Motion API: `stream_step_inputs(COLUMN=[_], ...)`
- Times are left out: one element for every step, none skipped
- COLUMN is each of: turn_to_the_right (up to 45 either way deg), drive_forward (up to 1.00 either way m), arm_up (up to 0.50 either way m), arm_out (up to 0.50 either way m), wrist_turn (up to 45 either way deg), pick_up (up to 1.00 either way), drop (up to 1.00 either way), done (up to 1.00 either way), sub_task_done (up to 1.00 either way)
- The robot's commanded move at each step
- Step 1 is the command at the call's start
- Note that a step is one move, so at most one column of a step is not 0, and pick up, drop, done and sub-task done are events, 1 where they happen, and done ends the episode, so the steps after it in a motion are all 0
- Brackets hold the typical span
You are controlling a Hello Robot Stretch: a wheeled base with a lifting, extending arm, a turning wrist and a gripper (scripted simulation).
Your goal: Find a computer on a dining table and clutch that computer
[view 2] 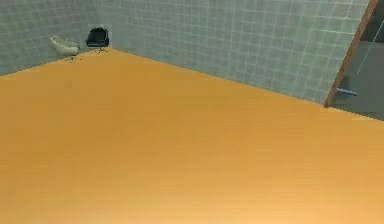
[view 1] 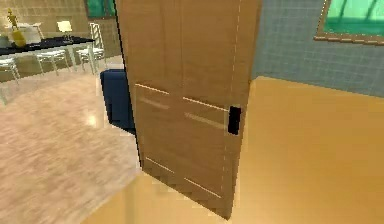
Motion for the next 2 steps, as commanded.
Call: stream_step_inputs(turn_to_the_right=[-45.0,-6.0], drive_forward=[0.00,0.00], arm_up=[0.00,0.00], arm_out=[0.00,0.00], wrist_turn=[0.0,0.0], pick_up=[0.00,0.00], drop=[0.00,0.00], done=[0.00,0.00], sub_task_done=[0.00,0.00])
